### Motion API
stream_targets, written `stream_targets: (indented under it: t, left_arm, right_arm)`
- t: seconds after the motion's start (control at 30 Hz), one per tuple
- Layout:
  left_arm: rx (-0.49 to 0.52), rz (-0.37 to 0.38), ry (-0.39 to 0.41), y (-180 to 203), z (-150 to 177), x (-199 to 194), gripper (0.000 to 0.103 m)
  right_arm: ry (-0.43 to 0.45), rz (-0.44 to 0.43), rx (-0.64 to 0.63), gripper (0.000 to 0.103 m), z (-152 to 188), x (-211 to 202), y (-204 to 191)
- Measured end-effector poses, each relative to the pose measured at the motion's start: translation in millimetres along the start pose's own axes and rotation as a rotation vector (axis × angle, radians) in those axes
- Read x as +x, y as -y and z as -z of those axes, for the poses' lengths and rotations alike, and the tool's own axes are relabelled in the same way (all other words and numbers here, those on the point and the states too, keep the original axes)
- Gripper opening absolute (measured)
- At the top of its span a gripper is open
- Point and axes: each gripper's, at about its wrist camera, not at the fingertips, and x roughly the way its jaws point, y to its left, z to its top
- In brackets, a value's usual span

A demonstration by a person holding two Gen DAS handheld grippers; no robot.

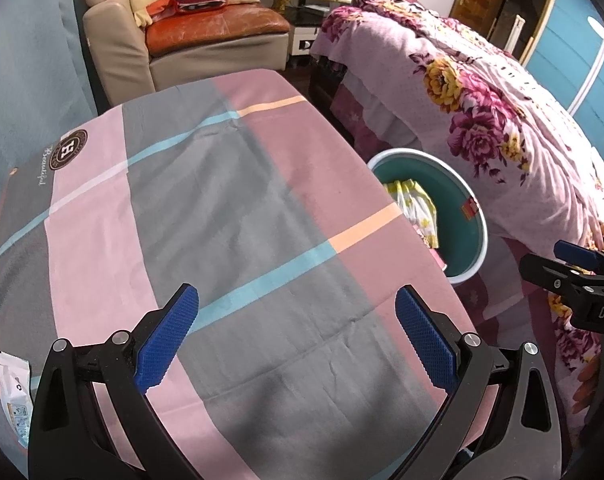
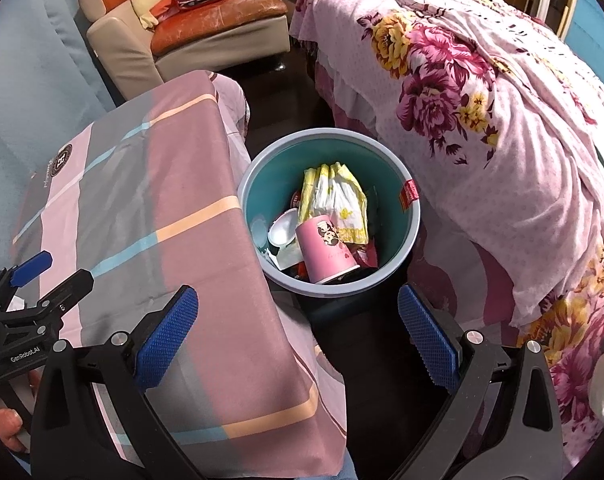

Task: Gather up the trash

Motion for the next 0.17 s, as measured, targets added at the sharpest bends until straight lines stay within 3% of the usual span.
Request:
stream_targets:
  t: [0.17]
  left_arm:
    - [0.016, -0.049, 0.0, 3.1, 1.7, 4.6, 0.099]
  right_arm:
    - [-0.01, 0.0, 0.001, 0.096, -2.6, 5.7, -0.1]
